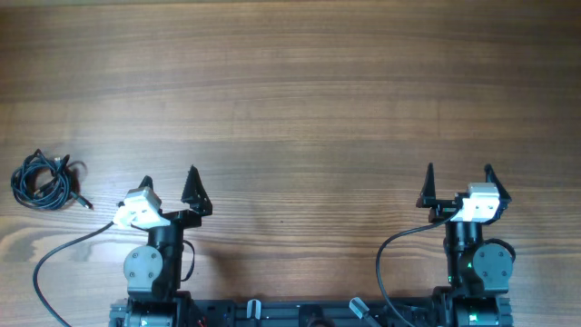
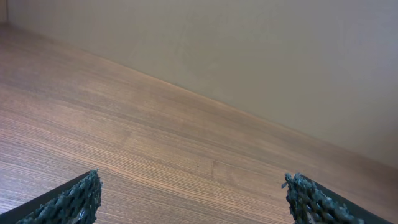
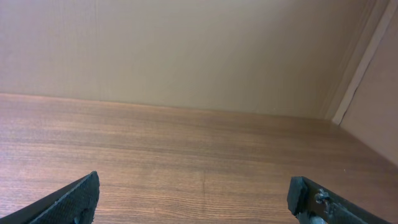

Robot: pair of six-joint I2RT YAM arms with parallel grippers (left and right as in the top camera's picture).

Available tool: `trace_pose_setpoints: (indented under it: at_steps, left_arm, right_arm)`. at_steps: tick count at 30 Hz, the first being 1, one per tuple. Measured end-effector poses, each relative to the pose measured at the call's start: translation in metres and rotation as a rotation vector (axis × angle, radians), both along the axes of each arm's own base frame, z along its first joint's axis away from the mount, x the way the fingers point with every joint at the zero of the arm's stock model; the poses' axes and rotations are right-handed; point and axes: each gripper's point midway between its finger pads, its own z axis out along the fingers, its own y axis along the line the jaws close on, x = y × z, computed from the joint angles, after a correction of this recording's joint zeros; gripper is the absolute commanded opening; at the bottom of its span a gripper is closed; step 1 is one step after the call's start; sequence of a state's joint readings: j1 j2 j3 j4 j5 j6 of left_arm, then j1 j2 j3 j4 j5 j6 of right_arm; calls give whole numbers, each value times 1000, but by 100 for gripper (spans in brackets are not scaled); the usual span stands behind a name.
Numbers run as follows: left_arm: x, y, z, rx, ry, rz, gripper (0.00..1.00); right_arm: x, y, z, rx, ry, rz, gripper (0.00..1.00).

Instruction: Untangle cables

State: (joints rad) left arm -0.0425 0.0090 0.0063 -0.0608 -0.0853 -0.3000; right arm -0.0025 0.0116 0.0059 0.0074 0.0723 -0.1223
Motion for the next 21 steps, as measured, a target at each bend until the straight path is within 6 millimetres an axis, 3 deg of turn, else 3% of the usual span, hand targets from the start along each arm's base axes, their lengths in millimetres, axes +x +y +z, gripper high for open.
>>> trace_pose_setpoints:
  at_steps: [21]
  left_arm:
    - [0,-3,0,0,0,-13,100]
  right_arm:
    - [0,0,0,0,0,0,100]
